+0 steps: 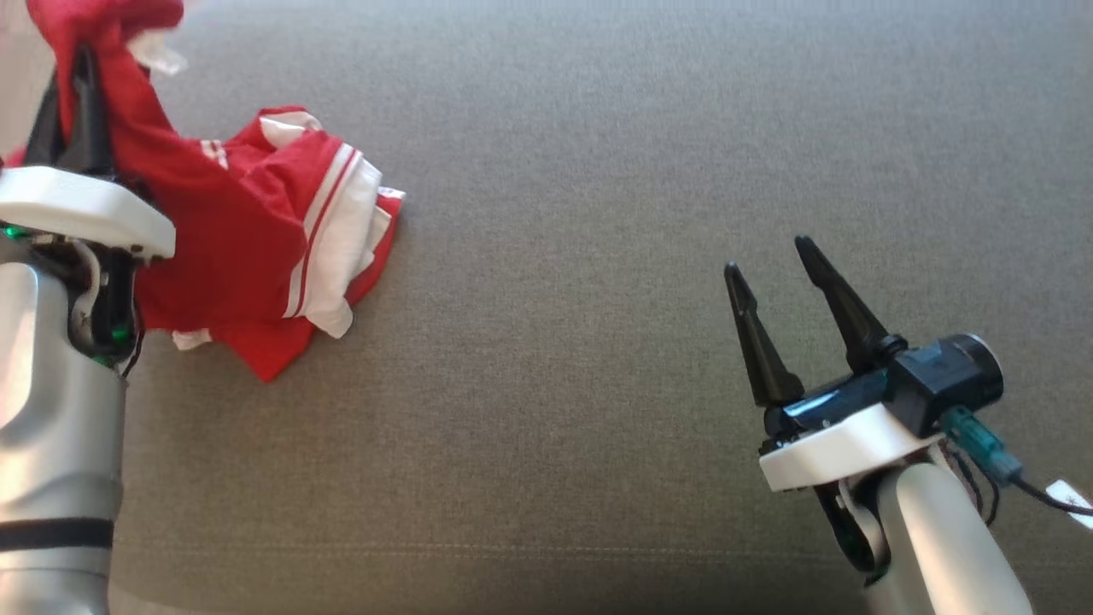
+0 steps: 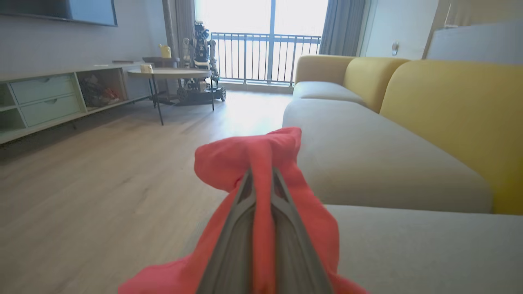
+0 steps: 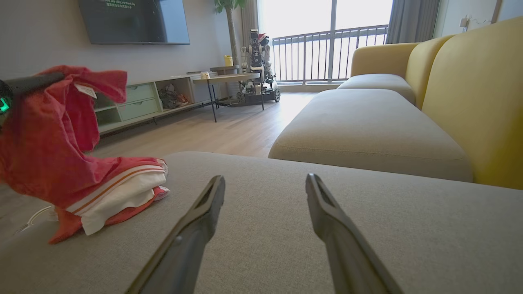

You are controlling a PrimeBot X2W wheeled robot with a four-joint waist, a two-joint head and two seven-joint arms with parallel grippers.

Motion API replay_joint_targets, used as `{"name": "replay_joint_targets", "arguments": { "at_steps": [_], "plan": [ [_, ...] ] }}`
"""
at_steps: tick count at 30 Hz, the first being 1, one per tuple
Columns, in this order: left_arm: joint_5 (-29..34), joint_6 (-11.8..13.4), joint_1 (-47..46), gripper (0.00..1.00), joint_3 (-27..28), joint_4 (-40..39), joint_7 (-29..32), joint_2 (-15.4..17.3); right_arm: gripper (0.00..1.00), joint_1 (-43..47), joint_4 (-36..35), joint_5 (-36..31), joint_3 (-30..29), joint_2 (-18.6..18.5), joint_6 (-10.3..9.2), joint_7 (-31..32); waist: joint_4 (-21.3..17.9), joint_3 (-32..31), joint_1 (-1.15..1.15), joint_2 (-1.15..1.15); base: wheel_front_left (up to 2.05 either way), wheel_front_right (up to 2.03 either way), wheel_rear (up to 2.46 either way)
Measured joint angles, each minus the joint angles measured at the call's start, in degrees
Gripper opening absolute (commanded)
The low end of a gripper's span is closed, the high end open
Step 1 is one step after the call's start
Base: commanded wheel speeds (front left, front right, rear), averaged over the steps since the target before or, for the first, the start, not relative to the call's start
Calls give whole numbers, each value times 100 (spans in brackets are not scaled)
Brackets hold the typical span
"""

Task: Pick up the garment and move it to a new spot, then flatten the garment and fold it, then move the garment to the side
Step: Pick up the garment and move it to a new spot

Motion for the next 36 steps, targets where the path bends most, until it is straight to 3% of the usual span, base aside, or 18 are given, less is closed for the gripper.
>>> {"name": "replay_joint_targets", "arguments": {
  "at_steps": [8,16,25,36],
  "plan": [
    [-94,190,737,0,118,-1448,-100,-257,100,242,77,0,65,1,0,0,16,-444,0,0,0,0,0],
    [-93,234,1237,0,-267,-2525,93,-534,100,248,21,27,-3,3,0,0,-319,-592,0,0,0,0,0],
    [-90,276,1343,0,-871,-3310,424,-864,100,250,-99,98,-71,3,0,0,-1140,-567,0,0,0,0,0],
    [98,389,591,0,-1451,-3066,396,-1327,100,247,-314,314,-44,3,0,0,-2381,-314,0,0,0,0,0]
  ]
}}
